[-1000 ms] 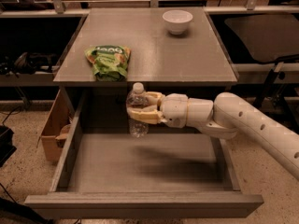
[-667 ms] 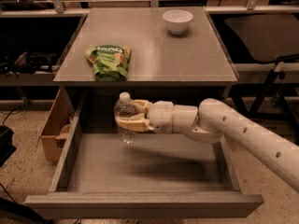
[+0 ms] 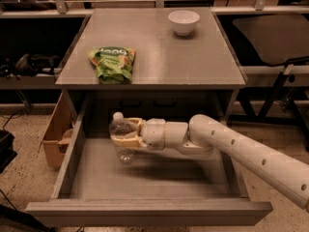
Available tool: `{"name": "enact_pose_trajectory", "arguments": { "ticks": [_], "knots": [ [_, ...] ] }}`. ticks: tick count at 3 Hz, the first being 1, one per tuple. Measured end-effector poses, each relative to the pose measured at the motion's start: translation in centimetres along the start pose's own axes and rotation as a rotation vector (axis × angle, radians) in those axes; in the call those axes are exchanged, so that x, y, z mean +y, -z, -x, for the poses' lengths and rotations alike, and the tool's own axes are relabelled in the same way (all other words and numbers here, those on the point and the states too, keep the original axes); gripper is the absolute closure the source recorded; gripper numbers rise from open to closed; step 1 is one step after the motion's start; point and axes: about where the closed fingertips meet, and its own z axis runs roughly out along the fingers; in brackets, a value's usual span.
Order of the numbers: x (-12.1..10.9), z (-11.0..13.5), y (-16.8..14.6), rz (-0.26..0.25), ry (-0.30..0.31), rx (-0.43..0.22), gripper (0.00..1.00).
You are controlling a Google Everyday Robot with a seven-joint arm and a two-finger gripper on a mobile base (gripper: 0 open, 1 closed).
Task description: Place water bottle into top drawer
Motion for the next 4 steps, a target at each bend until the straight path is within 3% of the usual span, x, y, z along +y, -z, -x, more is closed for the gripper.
{"name": "enact_pose_trajectory", "arguments": {
  "ticks": [1, 4],
  "knots": [
    [0.13, -1.90, -1.16, 0.005, -0.016, 0.009, 1.00],
    [0.13, -1.49, -1.14, 0.005, -0.016, 0.009, 0.28]
  ]
}}
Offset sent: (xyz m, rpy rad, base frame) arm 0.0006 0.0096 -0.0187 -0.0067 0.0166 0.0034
